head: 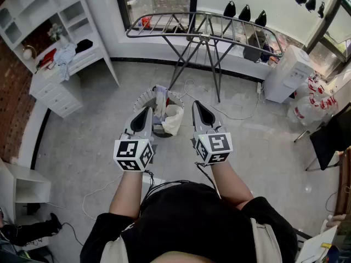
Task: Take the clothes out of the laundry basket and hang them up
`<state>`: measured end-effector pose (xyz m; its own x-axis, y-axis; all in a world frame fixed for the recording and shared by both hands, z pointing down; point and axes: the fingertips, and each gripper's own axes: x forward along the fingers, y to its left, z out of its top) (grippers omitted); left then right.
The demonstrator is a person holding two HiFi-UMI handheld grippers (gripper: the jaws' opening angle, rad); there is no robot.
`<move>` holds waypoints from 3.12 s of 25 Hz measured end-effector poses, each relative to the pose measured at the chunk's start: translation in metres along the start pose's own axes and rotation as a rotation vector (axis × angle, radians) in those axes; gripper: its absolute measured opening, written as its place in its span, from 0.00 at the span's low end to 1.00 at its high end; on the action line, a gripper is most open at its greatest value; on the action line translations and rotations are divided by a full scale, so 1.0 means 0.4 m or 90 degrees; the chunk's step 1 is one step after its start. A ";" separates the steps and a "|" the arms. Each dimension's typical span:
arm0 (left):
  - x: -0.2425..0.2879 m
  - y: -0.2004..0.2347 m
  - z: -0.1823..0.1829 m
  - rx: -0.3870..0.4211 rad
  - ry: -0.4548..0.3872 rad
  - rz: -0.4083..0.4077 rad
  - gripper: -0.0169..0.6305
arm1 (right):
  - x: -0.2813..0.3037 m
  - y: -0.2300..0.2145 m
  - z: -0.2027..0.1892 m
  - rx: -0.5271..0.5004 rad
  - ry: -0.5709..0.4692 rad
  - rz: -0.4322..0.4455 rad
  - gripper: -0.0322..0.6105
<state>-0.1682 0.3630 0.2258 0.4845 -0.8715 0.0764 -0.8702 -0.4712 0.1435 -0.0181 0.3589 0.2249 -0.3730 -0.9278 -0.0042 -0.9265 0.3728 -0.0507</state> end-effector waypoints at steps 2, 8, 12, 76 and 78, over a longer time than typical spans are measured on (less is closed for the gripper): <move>-0.002 -0.020 0.002 -0.001 -0.001 0.000 0.04 | -0.010 -0.008 -0.002 0.002 0.003 0.001 0.07; -0.005 -0.063 -0.004 0.003 0.001 0.002 0.04 | -0.045 -0.025 0.000 0.005 0.002 0.011 0.07; 0.002 -0.084 -0.004 0.002 -0.003 0.008 0.04 | -0.055 -0.046 -0.002 0.002 0.005 0.017 0.07; 1.473 0.140 0.018 -0.047 -0.007 -0.075 0.04 | 1.000 -0.941 -0.078 0.002 0.043 0.026 0.07; 1.508 0.154 -0.007 -0.049 0.000 -0.066 0.04 | 1.032 -0.966 -0.099 0.007 0.042 0.034 0.07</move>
<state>0.0707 -0.1913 0.2833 0.5711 -0.8189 0.0573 -0.8063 -0.5464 0.2265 0.1842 -0.1674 0.2823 -0.4250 -0.9034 0.0578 -0.9046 0.4215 -0.0639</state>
